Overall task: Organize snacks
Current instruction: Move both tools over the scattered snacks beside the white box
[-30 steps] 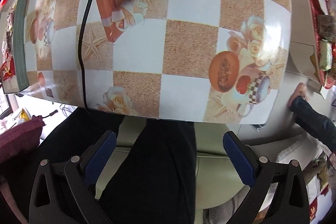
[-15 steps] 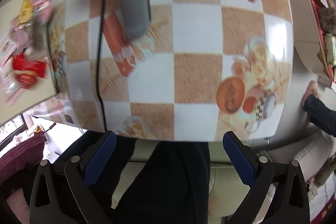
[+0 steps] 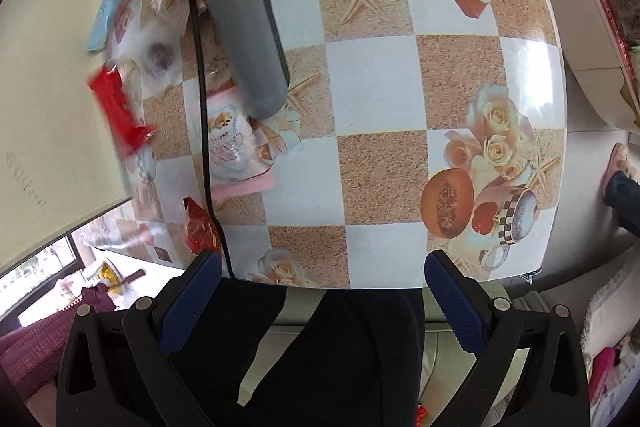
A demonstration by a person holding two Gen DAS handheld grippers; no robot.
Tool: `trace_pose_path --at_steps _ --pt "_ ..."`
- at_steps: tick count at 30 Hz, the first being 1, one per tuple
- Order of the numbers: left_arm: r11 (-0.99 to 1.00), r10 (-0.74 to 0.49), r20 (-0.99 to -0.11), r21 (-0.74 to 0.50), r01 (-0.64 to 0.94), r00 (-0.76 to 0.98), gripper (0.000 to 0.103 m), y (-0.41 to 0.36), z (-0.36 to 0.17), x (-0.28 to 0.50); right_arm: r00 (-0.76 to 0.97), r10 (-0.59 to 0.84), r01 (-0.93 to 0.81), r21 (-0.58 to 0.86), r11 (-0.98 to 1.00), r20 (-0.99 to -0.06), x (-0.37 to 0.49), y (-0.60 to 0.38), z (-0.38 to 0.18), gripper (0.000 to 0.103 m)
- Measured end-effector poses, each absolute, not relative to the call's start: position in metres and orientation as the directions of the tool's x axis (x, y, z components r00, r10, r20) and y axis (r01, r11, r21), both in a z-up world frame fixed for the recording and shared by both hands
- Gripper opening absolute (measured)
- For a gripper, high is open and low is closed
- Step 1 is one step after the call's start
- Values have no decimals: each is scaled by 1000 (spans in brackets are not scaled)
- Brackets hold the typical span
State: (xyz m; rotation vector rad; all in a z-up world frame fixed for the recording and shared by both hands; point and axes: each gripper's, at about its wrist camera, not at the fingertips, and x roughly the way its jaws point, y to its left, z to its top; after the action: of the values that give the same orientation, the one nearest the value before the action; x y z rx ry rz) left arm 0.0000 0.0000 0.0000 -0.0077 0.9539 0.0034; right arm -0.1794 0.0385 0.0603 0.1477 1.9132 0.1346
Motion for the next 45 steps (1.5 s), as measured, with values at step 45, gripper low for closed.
trace_pose_path --at_steps 45 --pt "998 -47 -933 -31 50 357 103 2 1 20 -304 162 137 125 983 -939 -224 -48 68 102"
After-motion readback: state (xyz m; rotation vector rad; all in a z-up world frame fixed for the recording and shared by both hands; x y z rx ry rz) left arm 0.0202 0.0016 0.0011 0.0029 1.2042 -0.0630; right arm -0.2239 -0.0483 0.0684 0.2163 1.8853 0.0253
